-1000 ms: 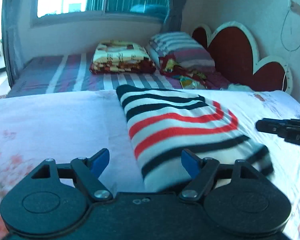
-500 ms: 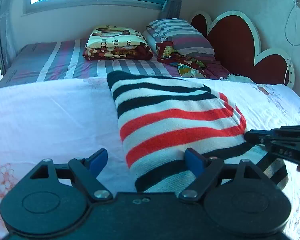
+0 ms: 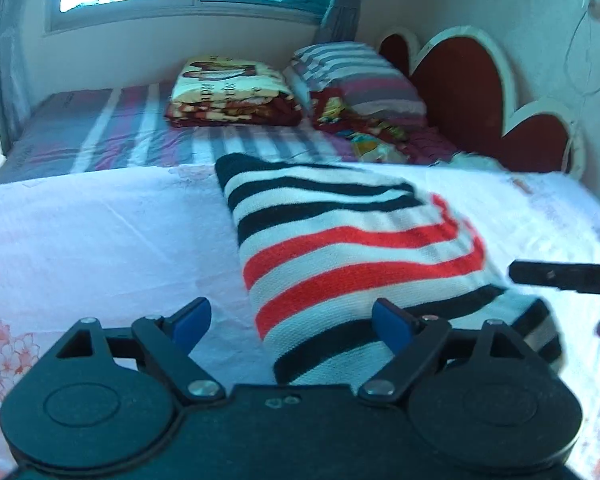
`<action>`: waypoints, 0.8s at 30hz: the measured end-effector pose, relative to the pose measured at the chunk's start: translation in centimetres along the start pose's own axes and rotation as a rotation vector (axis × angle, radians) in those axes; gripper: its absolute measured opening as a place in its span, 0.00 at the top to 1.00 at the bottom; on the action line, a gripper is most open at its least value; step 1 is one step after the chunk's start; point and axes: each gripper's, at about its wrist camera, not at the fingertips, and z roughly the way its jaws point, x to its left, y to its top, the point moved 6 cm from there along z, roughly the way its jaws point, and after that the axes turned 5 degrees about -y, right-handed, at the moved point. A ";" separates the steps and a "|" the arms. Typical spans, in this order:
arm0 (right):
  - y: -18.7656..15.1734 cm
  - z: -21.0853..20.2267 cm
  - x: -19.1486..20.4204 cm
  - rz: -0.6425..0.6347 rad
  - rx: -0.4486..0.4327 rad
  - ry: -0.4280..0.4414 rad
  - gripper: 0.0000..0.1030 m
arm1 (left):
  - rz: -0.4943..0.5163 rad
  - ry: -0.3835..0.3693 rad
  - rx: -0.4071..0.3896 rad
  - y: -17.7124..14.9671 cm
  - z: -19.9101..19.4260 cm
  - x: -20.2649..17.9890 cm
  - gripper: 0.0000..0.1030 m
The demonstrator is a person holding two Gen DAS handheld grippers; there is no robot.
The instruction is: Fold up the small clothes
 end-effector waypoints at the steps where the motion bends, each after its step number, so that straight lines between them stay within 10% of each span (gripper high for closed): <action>1: 0.0 -0.2 -0.5 0.032 0.012 0.021 0.27 | -0.022 -0.044 -0.006 0.0 -0.3 0.2 0.15; 12: -0.7 0.2 -5.3 0.397 0.189 0.300 0.27 | -0.385 -0.383 0.148 -2.0 2.0 4.3 0.18; 21: -1.1 1.5 -3.4 0.338 0.224 0.337 0.27 | -0.331 -0.388 0.190 -1.9 4.4 2.9 0.25; 24: -0.8 2.1 -1.8 0.244 0.225 0.277 0.44 | -0.313 -0.363 0.192 -1.4 4.9 2.3 0.26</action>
